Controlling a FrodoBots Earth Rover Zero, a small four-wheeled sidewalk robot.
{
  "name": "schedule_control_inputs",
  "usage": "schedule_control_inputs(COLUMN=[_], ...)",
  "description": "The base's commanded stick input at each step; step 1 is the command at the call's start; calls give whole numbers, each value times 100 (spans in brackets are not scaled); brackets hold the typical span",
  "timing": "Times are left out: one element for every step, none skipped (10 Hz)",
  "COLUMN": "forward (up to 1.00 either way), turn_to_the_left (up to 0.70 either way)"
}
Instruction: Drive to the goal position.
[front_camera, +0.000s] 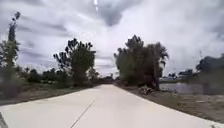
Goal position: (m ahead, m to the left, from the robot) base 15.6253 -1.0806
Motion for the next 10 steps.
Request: schedule_control_inputs(forward=[85, 85, 85, 85, 85, 85, 85, 85, 85, 85], turn_to_the_left=[0, 0, 0, 0, 0, 0, 0, 0, 0, 0])
